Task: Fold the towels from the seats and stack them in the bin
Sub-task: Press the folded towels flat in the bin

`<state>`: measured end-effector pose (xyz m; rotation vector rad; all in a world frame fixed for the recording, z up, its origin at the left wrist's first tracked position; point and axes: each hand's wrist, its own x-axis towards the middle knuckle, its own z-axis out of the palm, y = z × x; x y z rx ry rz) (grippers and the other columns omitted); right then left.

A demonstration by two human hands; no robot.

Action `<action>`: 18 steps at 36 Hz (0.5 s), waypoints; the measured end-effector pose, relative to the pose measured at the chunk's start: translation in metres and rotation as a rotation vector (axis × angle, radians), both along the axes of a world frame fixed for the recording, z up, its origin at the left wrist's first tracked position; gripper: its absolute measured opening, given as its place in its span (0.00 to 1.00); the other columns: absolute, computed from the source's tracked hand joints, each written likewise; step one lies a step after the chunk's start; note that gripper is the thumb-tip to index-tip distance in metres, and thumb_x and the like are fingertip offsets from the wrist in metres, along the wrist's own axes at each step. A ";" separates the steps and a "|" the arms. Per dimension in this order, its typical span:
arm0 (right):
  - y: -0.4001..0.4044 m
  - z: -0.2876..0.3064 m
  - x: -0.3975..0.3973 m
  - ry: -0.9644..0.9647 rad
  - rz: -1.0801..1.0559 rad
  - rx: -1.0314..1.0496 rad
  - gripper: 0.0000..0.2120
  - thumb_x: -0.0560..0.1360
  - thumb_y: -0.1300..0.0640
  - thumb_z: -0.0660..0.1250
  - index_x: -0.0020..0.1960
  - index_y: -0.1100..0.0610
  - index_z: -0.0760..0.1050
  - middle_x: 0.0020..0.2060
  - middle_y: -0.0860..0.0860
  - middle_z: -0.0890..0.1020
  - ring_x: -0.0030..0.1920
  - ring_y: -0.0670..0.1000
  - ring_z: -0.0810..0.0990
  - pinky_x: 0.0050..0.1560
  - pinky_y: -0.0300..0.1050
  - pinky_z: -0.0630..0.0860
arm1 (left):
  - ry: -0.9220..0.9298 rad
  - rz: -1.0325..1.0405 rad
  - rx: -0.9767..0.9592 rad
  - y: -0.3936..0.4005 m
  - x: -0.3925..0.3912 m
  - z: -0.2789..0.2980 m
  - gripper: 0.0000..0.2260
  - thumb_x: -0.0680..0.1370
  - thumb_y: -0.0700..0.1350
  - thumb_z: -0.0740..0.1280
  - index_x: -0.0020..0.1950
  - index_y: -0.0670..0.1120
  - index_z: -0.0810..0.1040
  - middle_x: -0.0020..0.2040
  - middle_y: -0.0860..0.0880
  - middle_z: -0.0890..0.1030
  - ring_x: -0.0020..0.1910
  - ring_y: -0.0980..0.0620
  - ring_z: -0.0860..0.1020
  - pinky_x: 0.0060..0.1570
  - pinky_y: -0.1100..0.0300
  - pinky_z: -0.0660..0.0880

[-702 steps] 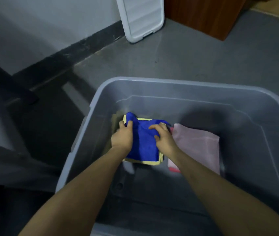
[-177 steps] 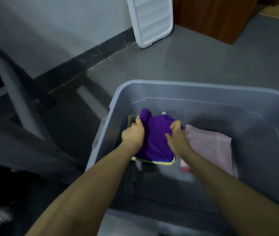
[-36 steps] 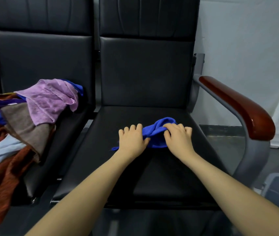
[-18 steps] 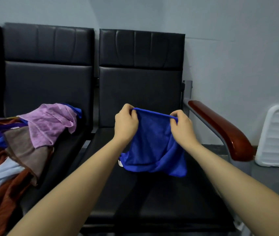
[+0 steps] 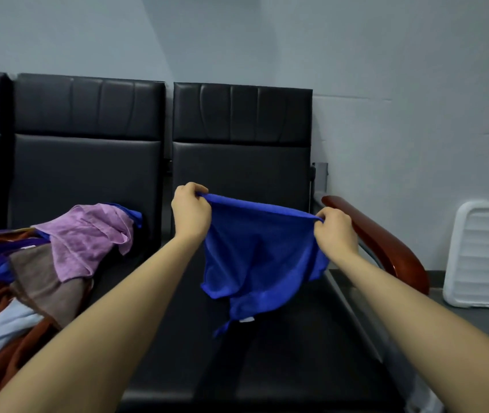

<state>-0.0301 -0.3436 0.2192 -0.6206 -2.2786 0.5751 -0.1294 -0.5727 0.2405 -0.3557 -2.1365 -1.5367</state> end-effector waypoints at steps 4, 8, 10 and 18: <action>-0.001 0.007 -0.001 -0.004 -0.029 0.073 0.12 0.76 0.65 0.57 0.53 0.59 0.77 0.53 0.55 0.78 0.48 0.57 0.77 0.40 0.48 0.71 | 0.081 -0.001 -0.098 -0.001 0.003 0.004 0.10 0.76 0.31 0.59 0.54 0.38 0.75 0.55 0.49 0.66 0.46 0.55 0.68 0.45 0.75 0.61; 0.001 0.015 -0.001 0.008 -0.053 0.169 0.13 0.78 0.65 0.55 0.56 0.61 0.76 0.55 0.57 0.76 0.52 0.59 0.76 0.41 0.47 0.68 | 0.096 0.008 -0.143 -0.006 0.000 0.010 0.06 0.79 0.33 0.58 0.53 0.38 0.72 0.54 0.50 0.64 0.44 0.53 0.69 0.45 0.65 0.65; 0.005 0.019 0.000 0.019 -0.068 0.210 0.12 0.80 0.63 0.54 0.55 0.62 0.75 0.54 0.58 0.77 0.51 0.60 0.77 0.41 0.48 0.69 | 0.081 0.047 -0.136 -0.010 -0.003 0.017 0.06 0.79 0.34 0.57 0.54 0.39 0.71 0.56 0.47 0.66 0.45 0.49 0.71 0.45 0.58 0.68; 0.006 0.036 0.002 -0.066 -0.131 0.261 0.15 0.82 0.52 0.55 0.50 0.62 0.73 0.46 0.60 0.80 0.47 0.62 0.78 0.42 0.49 0.69 | 0.109 0.226 -0.455 -0.020 -0.002 0.036 0.07 0.78 0.32 0.55 0.52 0.39 0.70 0.53 0.42 0.71 0.44 0.42 0.73 0.41 0.51 0.69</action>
